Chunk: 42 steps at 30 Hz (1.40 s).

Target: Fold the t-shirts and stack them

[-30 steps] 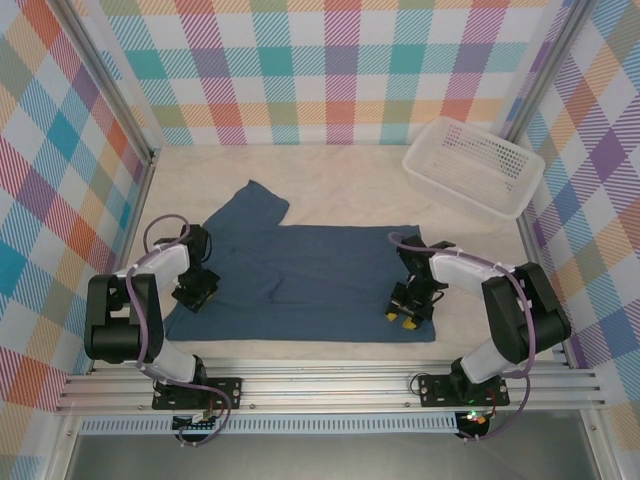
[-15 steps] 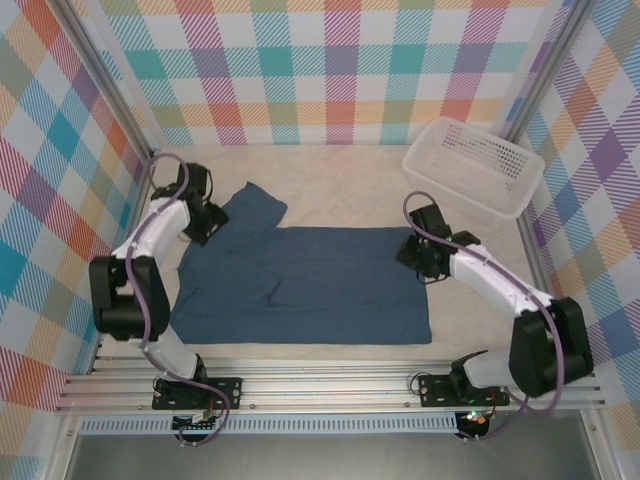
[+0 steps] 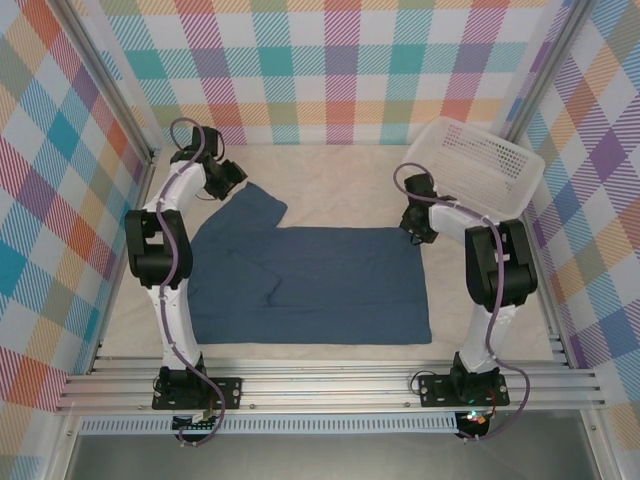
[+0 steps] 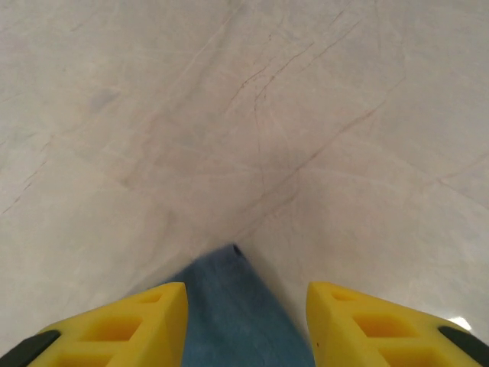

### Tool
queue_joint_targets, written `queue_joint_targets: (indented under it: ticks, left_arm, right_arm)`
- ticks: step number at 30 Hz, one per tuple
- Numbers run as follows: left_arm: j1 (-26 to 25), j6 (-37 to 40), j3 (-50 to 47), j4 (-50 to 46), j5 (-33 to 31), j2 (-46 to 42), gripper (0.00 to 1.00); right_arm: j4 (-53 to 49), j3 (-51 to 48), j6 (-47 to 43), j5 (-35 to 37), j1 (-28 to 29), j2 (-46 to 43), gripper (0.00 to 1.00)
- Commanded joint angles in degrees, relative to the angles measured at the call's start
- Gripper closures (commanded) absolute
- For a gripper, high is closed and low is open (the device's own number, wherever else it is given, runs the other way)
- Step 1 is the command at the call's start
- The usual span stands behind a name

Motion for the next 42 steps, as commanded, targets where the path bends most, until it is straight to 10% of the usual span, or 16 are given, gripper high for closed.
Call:
queue_joint_targets:
  ticks: [1,20,42]
  left_arm:
    - [-0.6,0.2,3.4,0.2,0.8,2.4,0.52]
    - [-3.7,6.5,20.1,-5.3,-9.4,14.7,0.45]
    - [-5.9,0.9,37.6,-11.8,-16.3,30.6,0.57]
  right_arm:
    - [0.2,2.8,-1.5,-1.4,-0.7,2.5,0.56]
    - [-8.9,10.8,-3.7,-2.1,-1.2,8.5,1.00]
    - [-9.8,11.9,-7.1,-5.0,-0.9,7.7,1.00]
